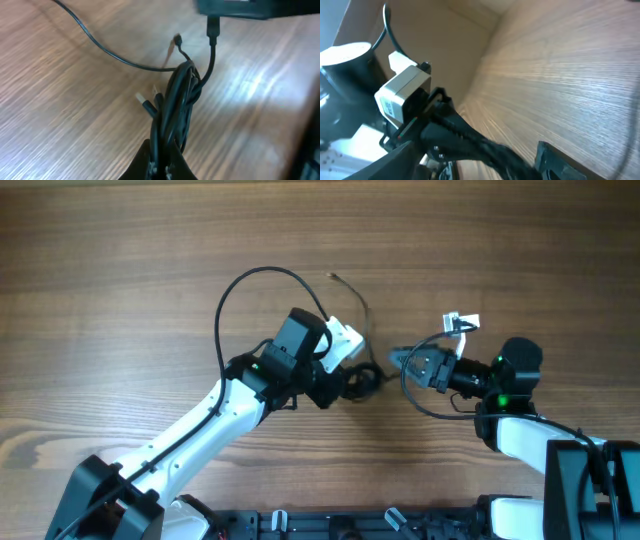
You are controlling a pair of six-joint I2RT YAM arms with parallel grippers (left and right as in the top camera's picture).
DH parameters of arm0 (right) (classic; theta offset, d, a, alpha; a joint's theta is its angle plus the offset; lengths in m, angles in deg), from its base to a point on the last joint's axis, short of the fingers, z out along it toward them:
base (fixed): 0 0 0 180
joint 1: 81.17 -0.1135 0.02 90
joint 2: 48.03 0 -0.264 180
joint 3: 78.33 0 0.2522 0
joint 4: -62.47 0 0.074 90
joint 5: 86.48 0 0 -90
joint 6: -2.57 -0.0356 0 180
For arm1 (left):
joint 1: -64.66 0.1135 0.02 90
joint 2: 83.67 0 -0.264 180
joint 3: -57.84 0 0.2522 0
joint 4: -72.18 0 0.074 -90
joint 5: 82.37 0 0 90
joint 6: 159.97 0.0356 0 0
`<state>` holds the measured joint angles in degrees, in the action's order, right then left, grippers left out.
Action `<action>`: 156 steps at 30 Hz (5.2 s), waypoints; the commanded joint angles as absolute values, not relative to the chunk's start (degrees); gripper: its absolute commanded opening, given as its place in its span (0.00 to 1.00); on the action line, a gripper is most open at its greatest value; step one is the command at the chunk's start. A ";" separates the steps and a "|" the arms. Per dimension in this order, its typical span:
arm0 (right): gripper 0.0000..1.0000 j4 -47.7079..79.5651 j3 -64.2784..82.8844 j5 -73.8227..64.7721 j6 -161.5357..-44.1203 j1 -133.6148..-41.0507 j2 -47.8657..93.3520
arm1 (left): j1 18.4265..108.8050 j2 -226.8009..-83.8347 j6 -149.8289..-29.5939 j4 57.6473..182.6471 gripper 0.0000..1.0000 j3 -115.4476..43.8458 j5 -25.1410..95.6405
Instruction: Untangle cables
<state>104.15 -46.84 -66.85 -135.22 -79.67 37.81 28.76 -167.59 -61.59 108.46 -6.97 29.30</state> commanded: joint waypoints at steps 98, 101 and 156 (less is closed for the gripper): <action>0.04 100.83 -46.31 -64.97 -128.07 -84.22 37.49 | 36.70 -159.74 -129.33 103.50 0.33 -7.06 38.05; 0.05 98.54 -46.31 -62.89 -128.03 -84.22 37.49 | 34.49 -159.74 -129.79 103.13 0.33 -7.04 37.98; 0.05 99.11 -46.31 -65.76 -127.94 -84.22 37.49 | 27.34 -167.22 -130.92 98.48 0.26 -7.04 17.48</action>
